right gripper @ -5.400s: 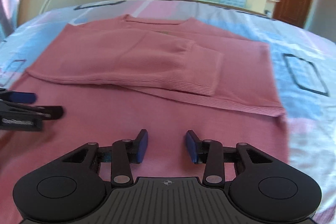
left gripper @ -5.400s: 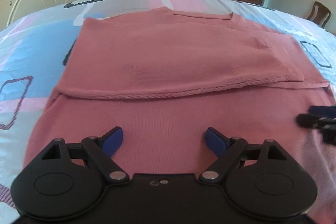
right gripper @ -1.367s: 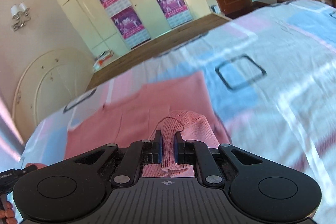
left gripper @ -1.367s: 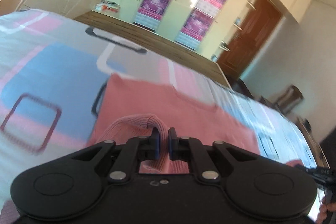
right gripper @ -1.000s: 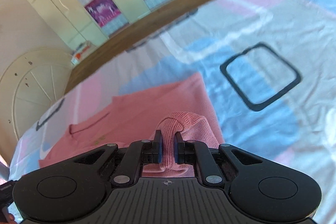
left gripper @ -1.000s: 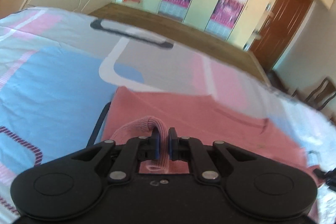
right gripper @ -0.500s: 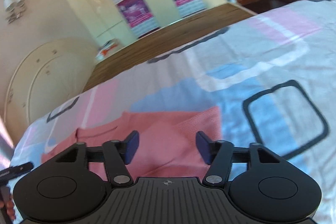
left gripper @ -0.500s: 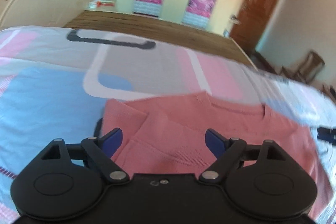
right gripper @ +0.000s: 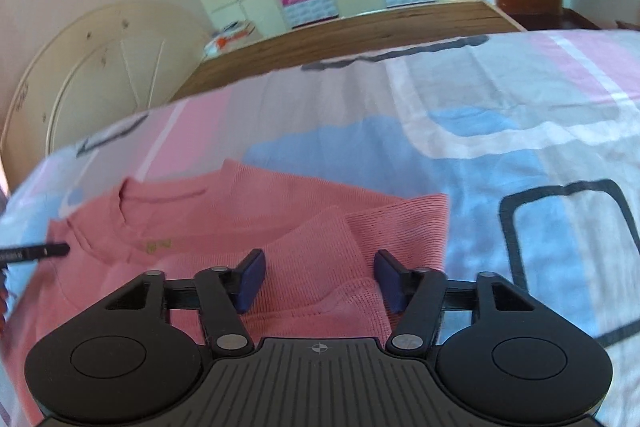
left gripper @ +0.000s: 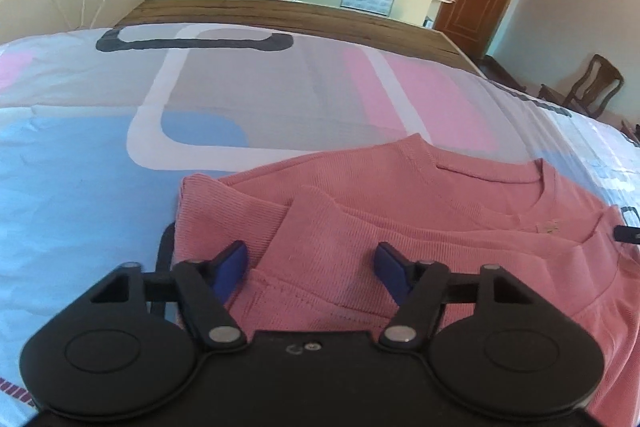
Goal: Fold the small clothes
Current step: 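Pinch the folded edge with both grippers, adjust it, release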
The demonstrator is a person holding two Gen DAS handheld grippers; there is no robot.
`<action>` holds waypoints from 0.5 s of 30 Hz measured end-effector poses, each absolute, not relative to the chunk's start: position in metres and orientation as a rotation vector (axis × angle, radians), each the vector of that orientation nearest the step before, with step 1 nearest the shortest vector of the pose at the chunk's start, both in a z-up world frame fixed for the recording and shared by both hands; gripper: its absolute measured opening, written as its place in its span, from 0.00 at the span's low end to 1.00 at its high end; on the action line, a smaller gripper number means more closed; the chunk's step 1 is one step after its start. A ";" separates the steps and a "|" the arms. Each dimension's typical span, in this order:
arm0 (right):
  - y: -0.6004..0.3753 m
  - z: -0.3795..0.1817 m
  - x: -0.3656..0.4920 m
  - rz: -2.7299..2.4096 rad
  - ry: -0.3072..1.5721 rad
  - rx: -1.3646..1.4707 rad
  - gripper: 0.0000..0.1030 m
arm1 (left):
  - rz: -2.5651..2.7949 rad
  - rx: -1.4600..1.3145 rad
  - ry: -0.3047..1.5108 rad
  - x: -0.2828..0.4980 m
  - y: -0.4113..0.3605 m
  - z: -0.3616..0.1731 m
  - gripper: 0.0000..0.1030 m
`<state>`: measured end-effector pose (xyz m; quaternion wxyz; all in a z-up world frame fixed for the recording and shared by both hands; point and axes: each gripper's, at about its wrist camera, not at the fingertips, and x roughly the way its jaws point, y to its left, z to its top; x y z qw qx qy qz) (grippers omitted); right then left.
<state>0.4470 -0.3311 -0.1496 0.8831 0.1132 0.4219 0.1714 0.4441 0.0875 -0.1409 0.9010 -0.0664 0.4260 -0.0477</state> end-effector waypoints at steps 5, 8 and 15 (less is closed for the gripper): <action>-0.327 -0.154 0.453 0.374 0.916 0.153 0.13 | -0.144 -0.138 0.861 0.441 0.089 -0.138 0.13; -0.327 -0.149 0.448 0.381 0.895 0.153 0.07 | -0.142 -0.139 0.795 0.433 0.086 -0.129 0.09; -0.336 -0.105 0.430 0.308 0.675 0.186 0.07 | -0.047 -0.214 0.569 0.422 0.095 -0.092 0.07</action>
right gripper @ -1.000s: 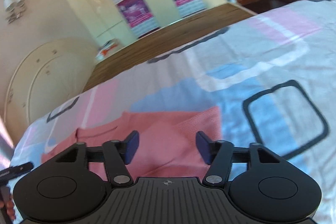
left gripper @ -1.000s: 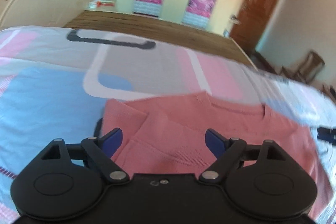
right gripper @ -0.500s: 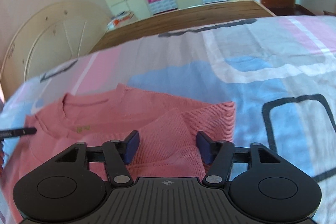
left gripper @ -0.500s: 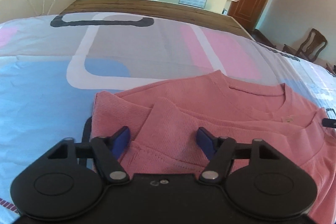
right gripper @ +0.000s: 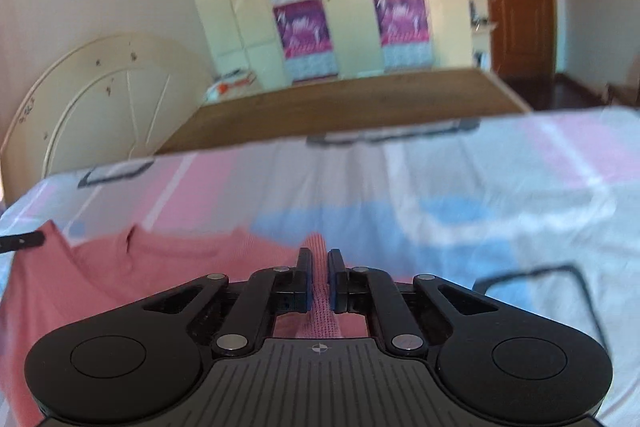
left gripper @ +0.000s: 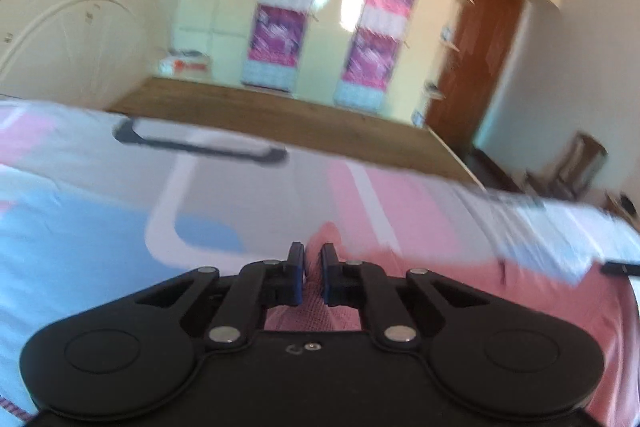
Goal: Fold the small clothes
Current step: 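Pinch the folded edge with both grippers, adjust it, release, then move both open grippers over the folded sweatshirt toward its side edges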
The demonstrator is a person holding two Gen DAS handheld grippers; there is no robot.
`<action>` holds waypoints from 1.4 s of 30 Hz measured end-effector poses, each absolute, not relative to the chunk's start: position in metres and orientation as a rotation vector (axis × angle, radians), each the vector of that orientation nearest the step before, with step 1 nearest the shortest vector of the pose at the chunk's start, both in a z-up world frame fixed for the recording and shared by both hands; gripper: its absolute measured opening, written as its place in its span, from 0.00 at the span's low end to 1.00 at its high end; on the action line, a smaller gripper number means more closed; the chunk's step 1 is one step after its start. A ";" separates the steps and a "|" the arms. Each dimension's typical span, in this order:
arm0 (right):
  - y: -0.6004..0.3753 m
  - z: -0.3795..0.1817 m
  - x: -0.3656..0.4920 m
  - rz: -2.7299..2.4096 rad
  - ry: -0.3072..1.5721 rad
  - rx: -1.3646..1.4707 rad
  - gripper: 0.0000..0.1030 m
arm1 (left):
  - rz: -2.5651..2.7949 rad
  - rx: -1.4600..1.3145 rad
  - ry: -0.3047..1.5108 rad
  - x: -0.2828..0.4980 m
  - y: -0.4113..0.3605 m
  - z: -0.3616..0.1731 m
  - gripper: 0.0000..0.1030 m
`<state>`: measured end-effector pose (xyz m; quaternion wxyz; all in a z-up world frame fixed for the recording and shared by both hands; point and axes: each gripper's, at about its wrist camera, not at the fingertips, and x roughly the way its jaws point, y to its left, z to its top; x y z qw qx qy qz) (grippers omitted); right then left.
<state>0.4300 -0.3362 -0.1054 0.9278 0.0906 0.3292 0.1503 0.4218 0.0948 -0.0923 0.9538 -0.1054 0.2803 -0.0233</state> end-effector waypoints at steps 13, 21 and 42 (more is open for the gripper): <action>-0.320 -0.159 0.476 0.113 0.786 0.145 0.07 | 0.152 -0.125 0.654 0.454 0.088 -0.143 0.08; -0.332 -0.144 0.467 0.082 0.748 0.136 0.07 | 0.157 -0.071 0.684 0.446 0.091 -0.139 0.31; -0.292 -0.162 0.384 0.201 0.801 -0.071 0.07 | 0.086 0.008 0.735 0.348 0.062 -0.148 0.54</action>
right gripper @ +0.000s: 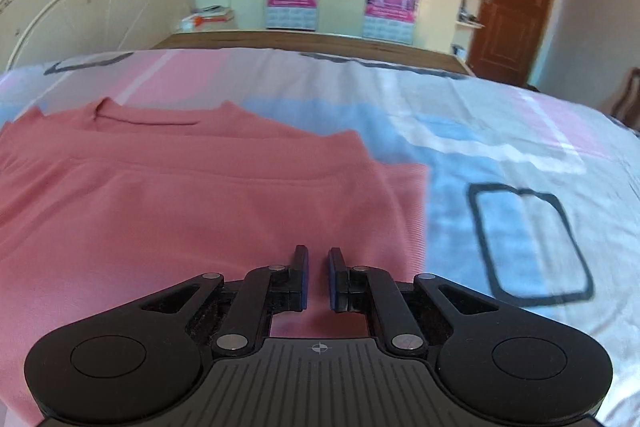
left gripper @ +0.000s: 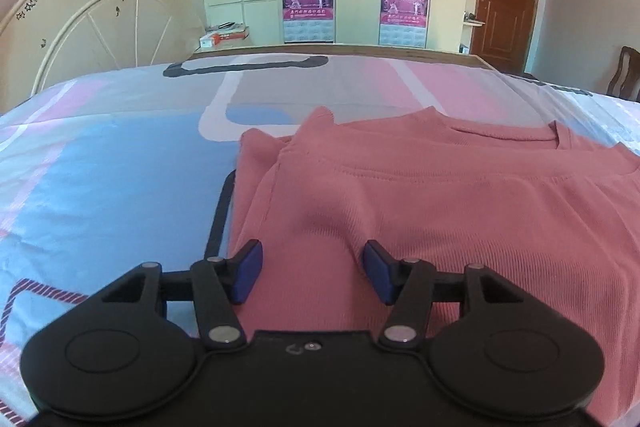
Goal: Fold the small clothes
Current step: 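Move both open grippers over the folded sweatshirt toward its side edges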
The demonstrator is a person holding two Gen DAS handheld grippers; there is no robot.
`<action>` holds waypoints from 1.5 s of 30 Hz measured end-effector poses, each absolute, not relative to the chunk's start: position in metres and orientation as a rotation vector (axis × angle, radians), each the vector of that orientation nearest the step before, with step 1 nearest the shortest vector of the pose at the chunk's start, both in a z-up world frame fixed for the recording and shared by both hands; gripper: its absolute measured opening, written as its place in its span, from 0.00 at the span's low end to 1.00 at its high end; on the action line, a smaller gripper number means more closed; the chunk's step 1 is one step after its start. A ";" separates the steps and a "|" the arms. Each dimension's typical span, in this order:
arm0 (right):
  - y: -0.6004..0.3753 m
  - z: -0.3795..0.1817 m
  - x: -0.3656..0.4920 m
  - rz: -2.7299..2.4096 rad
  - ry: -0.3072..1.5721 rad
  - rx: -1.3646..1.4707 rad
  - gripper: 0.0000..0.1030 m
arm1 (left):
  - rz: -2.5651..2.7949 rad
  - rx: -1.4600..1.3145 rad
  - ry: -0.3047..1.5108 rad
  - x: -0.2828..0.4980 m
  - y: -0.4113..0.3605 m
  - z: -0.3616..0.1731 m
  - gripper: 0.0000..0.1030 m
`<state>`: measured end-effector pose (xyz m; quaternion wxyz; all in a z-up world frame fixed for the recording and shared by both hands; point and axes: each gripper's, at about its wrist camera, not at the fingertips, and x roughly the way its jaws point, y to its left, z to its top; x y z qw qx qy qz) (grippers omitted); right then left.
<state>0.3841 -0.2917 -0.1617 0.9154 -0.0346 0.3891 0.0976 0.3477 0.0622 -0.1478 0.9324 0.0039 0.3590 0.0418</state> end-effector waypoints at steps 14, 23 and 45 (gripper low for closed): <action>-0.273 -0.158 0.325 0.250 0.813 -0.147 0.07 | 0.094 0.031 0.781 0.309 0.048 -0.148 0.56; -0.285 -0.157 0.308 0.214 0.846 -0.175 0.08 | 0.112 -0.001 0.804 0.289 0.054 -0.137 0.53; -0.242 -0.149 0.275 0.213 0.893 -0.079 0.35 | 0.025 -0.008 0.865 0.298 0.023 -0.141 0.70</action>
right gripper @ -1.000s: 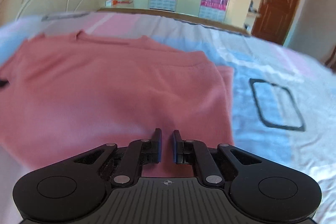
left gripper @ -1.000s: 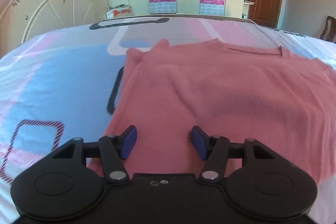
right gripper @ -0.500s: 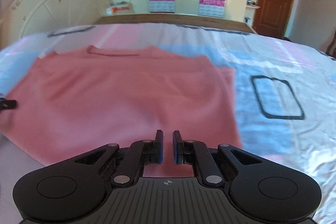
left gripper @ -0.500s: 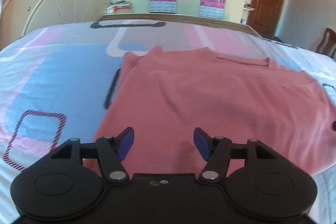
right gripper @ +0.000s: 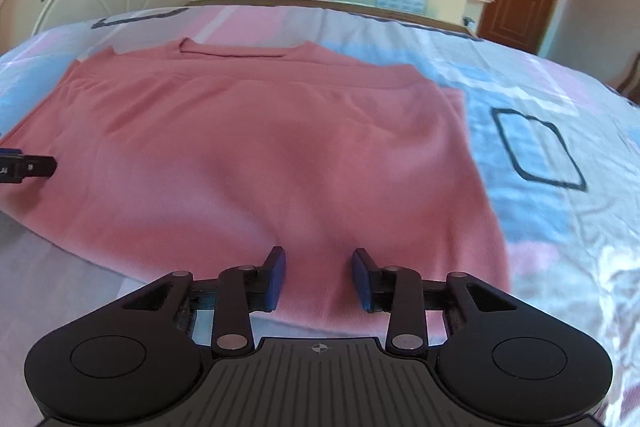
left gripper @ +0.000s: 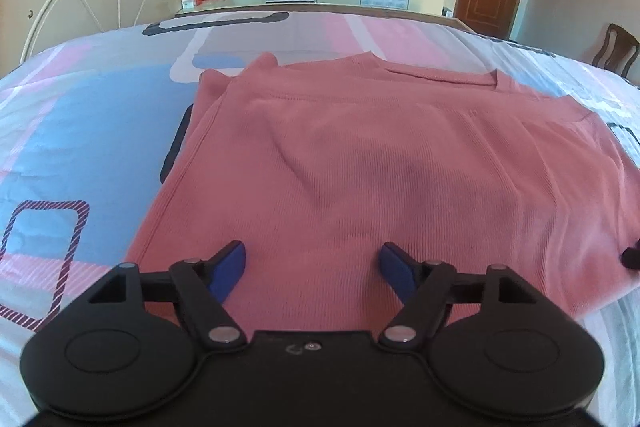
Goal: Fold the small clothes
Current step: 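Move both open grippers over the folded sweatshirt toward its side edges, then grasp a side edge of the folded sweatshirt with the left gripper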
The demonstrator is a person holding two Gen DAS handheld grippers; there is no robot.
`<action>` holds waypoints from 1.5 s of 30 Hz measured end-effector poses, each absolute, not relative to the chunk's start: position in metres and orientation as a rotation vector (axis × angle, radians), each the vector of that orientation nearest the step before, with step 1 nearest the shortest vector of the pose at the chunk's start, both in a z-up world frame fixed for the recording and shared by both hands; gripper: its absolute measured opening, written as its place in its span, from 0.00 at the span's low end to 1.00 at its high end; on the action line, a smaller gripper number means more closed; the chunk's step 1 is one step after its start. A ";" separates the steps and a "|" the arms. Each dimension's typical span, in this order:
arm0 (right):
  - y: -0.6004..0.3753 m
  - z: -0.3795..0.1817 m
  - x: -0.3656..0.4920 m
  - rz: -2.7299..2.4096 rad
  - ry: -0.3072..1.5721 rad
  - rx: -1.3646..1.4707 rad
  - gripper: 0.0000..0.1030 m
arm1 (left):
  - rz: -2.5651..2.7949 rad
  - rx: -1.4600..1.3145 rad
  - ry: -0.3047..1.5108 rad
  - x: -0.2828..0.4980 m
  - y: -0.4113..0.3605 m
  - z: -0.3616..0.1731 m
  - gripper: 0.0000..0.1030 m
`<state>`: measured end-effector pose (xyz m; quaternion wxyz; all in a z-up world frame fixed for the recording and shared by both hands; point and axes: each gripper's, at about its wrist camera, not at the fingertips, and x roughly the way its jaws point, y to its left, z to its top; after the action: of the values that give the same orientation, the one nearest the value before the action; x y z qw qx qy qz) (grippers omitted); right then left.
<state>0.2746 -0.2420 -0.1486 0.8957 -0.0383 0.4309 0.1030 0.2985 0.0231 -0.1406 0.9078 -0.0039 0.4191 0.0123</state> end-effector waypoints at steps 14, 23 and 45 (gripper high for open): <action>-0.225 -0.118 0.271 0.186 0.851 0.036 0.36 | -0.016 0.008 0.883 0.293 0.029 -0.137 0.72; -0.162 -0.102 0.304 0.252 0.789 0.041 0.36 | -0.027 -0.011 0.790 0.313 0.038 -0.119 0.77; -0.139 -0.141 0.302 0.222 0.903 -0.062 0.50 | 0.029 -0.033 0.881 0.292 0.069 -0.128 0.80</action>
<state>0.3021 -0.1393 -0.1411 0.8934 -0.0298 0.4354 0.1069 0.2925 0.0687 -0.1283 0.9042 -0.0161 0.4265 0.0138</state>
